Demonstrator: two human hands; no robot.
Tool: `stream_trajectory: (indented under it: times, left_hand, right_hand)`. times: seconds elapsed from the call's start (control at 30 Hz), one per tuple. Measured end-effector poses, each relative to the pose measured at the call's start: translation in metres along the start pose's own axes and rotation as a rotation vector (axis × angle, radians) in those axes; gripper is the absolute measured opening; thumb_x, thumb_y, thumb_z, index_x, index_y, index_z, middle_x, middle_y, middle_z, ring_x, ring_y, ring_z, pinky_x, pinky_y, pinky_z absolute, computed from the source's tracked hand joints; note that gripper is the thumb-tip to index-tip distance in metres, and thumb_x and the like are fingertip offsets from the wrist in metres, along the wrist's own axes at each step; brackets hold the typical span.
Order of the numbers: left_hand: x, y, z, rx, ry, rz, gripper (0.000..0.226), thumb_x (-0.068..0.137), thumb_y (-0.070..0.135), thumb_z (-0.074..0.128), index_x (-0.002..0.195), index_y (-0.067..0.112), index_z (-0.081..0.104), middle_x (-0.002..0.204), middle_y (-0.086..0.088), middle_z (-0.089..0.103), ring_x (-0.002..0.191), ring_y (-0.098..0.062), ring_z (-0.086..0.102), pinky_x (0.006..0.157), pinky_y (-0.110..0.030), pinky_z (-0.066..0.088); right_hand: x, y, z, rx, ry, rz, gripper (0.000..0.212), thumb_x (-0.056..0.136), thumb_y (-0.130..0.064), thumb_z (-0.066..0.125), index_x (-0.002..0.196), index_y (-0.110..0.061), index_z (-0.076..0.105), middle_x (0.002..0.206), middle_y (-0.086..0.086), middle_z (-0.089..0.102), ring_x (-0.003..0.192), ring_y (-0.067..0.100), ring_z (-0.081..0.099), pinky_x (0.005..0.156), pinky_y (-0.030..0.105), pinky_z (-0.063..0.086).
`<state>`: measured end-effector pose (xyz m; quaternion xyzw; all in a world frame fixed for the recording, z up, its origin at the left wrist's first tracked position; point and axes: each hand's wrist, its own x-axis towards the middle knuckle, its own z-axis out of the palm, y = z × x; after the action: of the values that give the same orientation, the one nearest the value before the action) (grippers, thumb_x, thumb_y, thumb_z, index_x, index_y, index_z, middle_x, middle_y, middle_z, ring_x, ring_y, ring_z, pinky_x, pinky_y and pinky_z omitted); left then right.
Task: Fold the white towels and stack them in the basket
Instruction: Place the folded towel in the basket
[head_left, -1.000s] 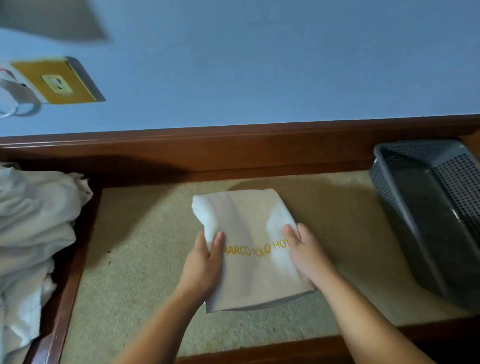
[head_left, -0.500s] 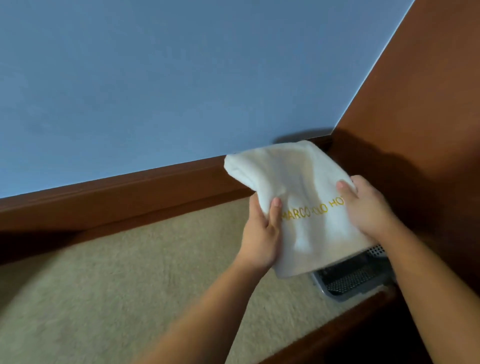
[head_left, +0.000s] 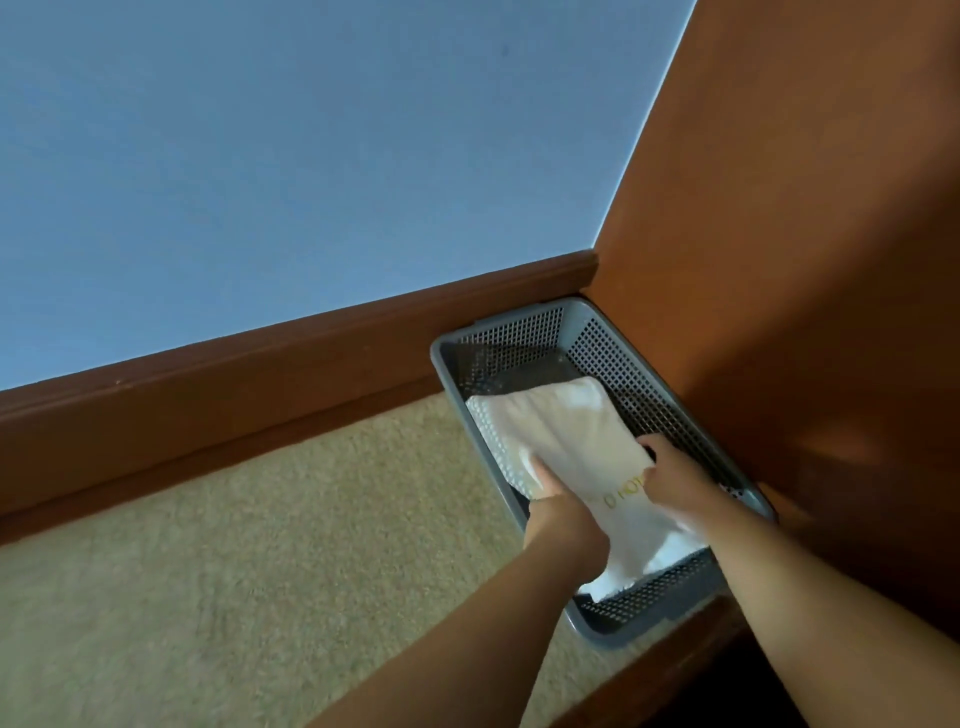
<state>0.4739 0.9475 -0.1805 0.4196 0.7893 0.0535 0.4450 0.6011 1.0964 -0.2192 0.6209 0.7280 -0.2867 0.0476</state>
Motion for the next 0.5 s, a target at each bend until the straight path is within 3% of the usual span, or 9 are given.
stream_trajectory:
  times: [0.07,0.13,0.23,0.37,0.43,0.5]
  left_hand:
    - [-0.002,0.001,-0.002,0.160,0.007,0.106,0.064,0.105,0.011,0.047,0.160,-0.001,0.018,0.164,-0.034,0.012,0.140,-0.049,0.038,0.122,-0.052,0.032]
    - [-0.006,0.001,-0.005,0.235,0.055,0.159,0.068,0.101,0.010,0.052,0.156,-0.004,0.016,0.153,-0.027,0.030,0.137,-0.040,0.041,0.113,-0.042,0.041]
    - [-0.004,-0.004,-0.010,0.485,0.085,0.221,0.054,0.100,0.020,0.056,0.147,-0.001,0.040,0.139,-0.020,0.048,0.131,-0.035,0.045,0.107,-0.041,0.041]
    - [0.007,-0.009,-0.008,0.786,0.001,0.219,0.054,0.099,0.046,0.058,0.138,0.009,0.057,0.148,-0.021,0.044,0.140,-0.036,0.030,0.108,-0.044,0.036]
    - [0.015,-0.007,-0.008,0.851,0.071,0.216,0.064,0.099,0.063,0.050,0.137,0.013,0.059,0.148,-0.020,0.041,0.136,-0.035,0.027,0.110,-0.049,0.030]
    - [0.027,-0.003,-0.015,0.882,0.169,0.227,0.085,0.094,0.076,0.045,0.150,0.012,0.046,0.154,-0.022,0.035,0.144,-0.039,0.021,0.117,-0.060,0.019]
  right_hand:
    - [0.003,0.009,0.008,-0.020,0.033,-0.007,0.049,0.100,-0.005,0.049,0.146,-0.021,0.046,0.122,0.016,0.064,0.097,0.033,0.062,0.077,0.041,0.054]
    - [0.005,0.011,0.008,-0.054,0.083,-0.017,0.055,0.098,-0.006,0.049,0.146,-0.032,0.045,0.124,0.014,0.060,0.095,0.032,0.061,0.082,0.042,0.054]
    - [0.007,0.009,0.004,-0.126,0.144,-0.021,0.064,0.098,-0.001,0.043,0.150,-0.038,0.042,0.129,0.015,0.048,0.108,0.039,0.058,0.087,0.038,0.047]
    - [0.013,0.006,0.004,-0.263,0.083,0.006,0.070,0.097,0.000,0.039,0.158,-0.035,0.036,0.141,0.018,0.040,0.118,0.040,0.055,0.089,0.041,0.051]
    - [0.010,-0.004,0.010,-0.335,0.077,0.022,0.064,0.101,-0.013,0.044,0.160,-0.034,0.031,0.150,0.018,0.031,0.133,0.039,0.043,0.100,0.047,0.049]
    - [0.001,-0.021,0.021,-0.370,0.064,-0.015,0.066,0.103,-0.039,0.048,0.162,-0.043,0.019,0.161,0.016,0.017,0.145,0.041,0.027,0.109,0.056,0.041]
